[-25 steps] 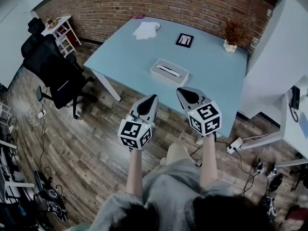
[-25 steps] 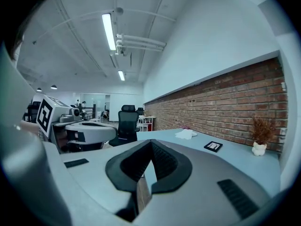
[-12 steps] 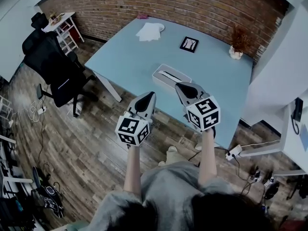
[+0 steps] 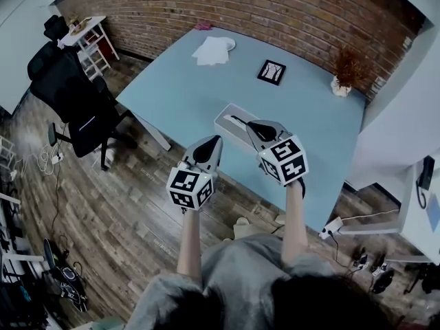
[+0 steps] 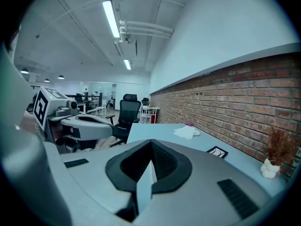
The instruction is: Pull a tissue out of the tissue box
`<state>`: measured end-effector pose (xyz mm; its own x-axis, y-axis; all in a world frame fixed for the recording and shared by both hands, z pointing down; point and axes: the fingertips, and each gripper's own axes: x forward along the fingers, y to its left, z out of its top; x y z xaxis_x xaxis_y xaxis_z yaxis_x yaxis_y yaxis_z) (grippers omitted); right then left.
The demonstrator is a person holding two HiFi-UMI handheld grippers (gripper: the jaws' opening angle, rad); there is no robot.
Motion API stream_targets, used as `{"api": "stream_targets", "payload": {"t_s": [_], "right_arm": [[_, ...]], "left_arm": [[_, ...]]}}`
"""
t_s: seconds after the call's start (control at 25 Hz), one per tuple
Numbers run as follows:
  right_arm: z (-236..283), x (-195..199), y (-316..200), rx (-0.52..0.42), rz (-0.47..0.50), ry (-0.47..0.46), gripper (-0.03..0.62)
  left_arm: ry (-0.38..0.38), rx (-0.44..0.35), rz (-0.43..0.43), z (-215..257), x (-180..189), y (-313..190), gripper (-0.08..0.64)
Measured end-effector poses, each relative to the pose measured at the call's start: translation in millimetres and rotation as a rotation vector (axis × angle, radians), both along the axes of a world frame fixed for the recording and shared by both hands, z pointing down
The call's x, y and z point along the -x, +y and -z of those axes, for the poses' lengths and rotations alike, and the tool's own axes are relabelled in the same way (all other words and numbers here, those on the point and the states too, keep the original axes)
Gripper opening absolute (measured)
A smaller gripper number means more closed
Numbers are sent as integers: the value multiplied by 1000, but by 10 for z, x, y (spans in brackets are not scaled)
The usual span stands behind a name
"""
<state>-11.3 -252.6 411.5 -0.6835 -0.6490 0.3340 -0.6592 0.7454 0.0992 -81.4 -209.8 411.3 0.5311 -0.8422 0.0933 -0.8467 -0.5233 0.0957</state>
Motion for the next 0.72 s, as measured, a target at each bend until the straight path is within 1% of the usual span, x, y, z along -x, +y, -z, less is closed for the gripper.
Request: {"api": "stream_targets", "payload": {"t_s": [0.2,0.4,0.52,0.64,0.72], "right_arm": [[-197,6,-172,32,22,36,-2],[-399,18,-299,77,12,54,-2],[-526,26,-390,117,8,85,-2],[-672,14,-509,150,-27,130,-1],[-769,33,-565,176,-29,164,-2]], "left_arm": [[14,41,15,-167,-22,-162,3],[13,94,4,-373,-4,-249,3],[10,120,3,-445,38,-346,3],[11,144,-3,-512,72,-450,3],[14,157,-6,-559,91,-507,3]]}}
